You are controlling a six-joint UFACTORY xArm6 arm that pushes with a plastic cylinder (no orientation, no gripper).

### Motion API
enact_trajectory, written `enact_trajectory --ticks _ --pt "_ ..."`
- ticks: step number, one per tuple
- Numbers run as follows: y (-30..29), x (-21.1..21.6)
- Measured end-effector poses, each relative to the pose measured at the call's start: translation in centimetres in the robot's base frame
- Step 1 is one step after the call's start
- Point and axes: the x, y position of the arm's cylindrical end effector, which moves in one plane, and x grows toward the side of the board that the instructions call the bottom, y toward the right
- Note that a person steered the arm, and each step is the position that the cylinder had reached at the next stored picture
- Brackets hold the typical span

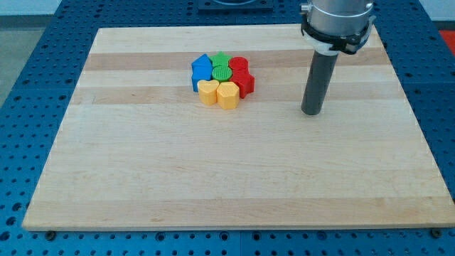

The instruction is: Move the red blocks towards the top center of the board

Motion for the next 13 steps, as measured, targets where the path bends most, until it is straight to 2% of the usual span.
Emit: enact_trajectory --ticks 3,5,7,11,13 --pt "-4.4 3.1" --pt "-10.3 3.4" --pt "-12.7 1.1" --pt "-13.6 -5.2" --pt "-12.7 -6.0"
